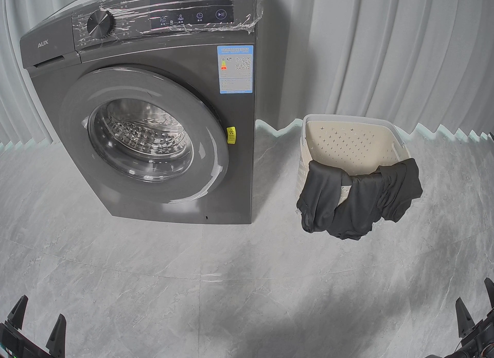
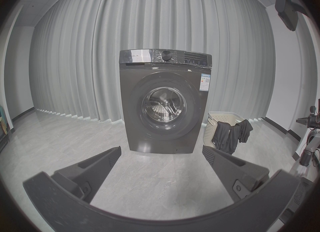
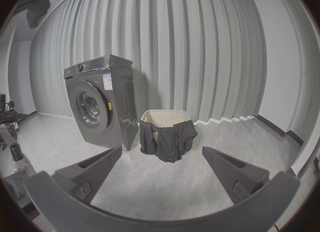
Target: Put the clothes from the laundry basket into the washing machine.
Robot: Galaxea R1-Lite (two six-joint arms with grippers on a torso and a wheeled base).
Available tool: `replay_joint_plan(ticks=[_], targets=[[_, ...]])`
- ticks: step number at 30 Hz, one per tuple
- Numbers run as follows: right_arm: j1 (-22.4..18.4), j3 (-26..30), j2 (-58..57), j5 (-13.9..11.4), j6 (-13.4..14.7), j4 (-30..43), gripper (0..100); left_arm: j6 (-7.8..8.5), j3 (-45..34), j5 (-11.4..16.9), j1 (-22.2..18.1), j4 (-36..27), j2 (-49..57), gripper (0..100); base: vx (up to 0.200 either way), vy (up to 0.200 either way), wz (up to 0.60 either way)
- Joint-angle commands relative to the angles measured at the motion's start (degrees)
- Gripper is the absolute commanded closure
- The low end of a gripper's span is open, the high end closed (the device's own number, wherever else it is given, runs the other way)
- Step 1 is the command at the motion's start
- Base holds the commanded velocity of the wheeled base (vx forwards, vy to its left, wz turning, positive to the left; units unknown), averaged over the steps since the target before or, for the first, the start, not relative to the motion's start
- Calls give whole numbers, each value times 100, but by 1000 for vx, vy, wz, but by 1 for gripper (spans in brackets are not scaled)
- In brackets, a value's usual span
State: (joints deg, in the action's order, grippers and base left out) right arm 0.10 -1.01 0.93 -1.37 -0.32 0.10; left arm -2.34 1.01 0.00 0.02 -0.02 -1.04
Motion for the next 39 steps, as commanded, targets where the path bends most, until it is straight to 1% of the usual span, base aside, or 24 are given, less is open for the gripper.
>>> replay_joint_plan(ticks=[1,15,36,39], targets=[[-1,101,-93,-4,-3,-1,0,-3,-92,0,-2,2,95,0,0,-200,0],[-1,101,-93,-13,-3,-1,0,-3,-92,0,-2,2,95,0,0,-200,0],[-1,101,-93,-4,-3,-1,0,-3,-92,0,-2,2,95,0,0,0,0],[-1,101,-93,-4,-3,-1,0,-3,-92,0,6,2,95,0,0,-200,0]])
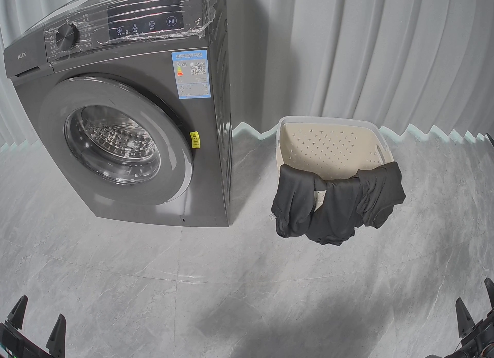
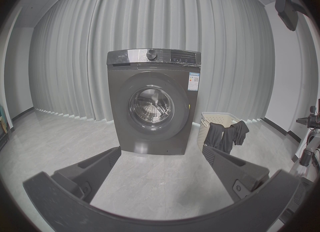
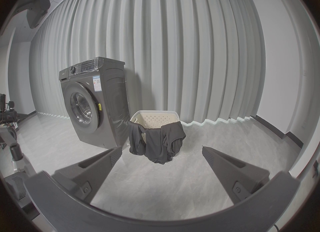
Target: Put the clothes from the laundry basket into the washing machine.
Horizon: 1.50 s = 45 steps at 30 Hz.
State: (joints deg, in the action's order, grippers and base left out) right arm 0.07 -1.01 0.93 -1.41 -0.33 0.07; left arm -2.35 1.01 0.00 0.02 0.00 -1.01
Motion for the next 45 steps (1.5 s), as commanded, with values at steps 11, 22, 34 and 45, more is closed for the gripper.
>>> replay_joint_plan(ticks=[11,22,34,45], targets=[[1,101,-93,1,-2,-7,0,-2,-92,0,6,0,92,0,0,-200,0],[1,101,-93,1,-2,1,0,-2,-92,0,6,0,92,0,0,-200,0],[1,101,-93,1,-2,1,0,-2,-92,0,6,0,92,0,0,-133,0],[1,101,-93,-8,-2,-7,0,-2,-92,0,-2,0,92,0,0,0,0]])
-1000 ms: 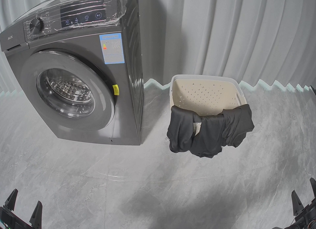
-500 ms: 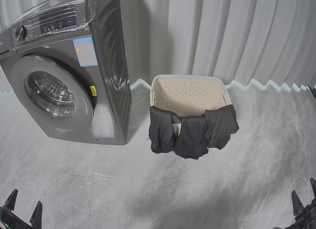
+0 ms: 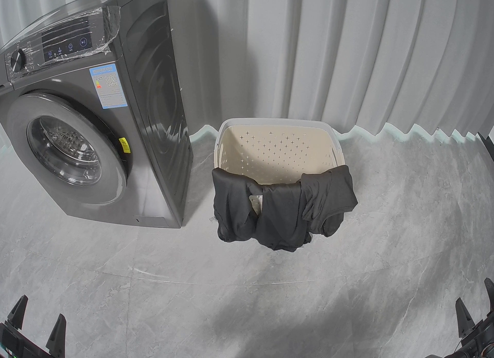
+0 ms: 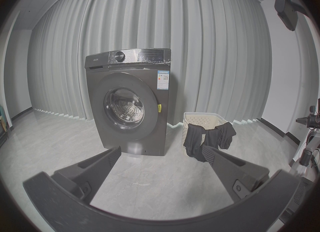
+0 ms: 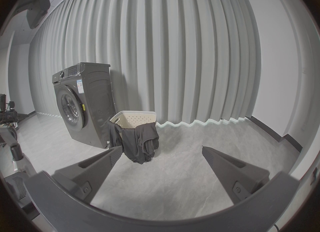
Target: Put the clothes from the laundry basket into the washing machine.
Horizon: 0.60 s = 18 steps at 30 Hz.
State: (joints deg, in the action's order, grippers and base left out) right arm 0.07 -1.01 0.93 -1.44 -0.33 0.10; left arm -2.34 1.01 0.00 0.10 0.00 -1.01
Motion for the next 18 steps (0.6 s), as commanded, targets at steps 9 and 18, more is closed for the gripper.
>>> replay_joint_plan(ticks=[9,18], targets=[[1,101,-93,-6,-2,-1,0,-3,-92,0,-1,0,92,0,200,0,0],[1,101,-93,-6,-2,-1,0,-3,-92,0,-10,0,92,0,67,0,0]])
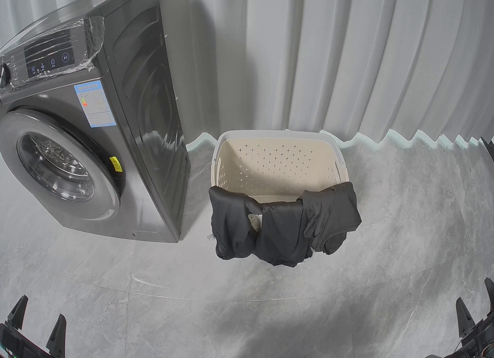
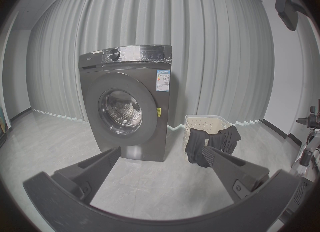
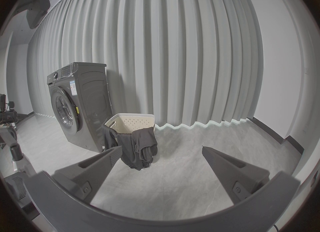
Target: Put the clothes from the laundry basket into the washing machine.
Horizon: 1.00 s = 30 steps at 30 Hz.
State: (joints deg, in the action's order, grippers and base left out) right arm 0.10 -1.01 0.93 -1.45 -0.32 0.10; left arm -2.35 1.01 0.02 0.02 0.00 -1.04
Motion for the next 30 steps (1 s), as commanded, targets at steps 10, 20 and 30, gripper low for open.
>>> replay_joint_plan(ticks=[10,20,30], targets=[[-1,101,-93,4,-3,-1,0,-2,-92,-2,-2,0,95,0,0,-140,0],[-1,101,-93,4,-3,-1,0,-2,-92,-2,6,0,95,0,0,-160,0],[-1,101,-93,4,-3,-10,0,-2,-92,-2,6,0,95,0,0,0,0]])
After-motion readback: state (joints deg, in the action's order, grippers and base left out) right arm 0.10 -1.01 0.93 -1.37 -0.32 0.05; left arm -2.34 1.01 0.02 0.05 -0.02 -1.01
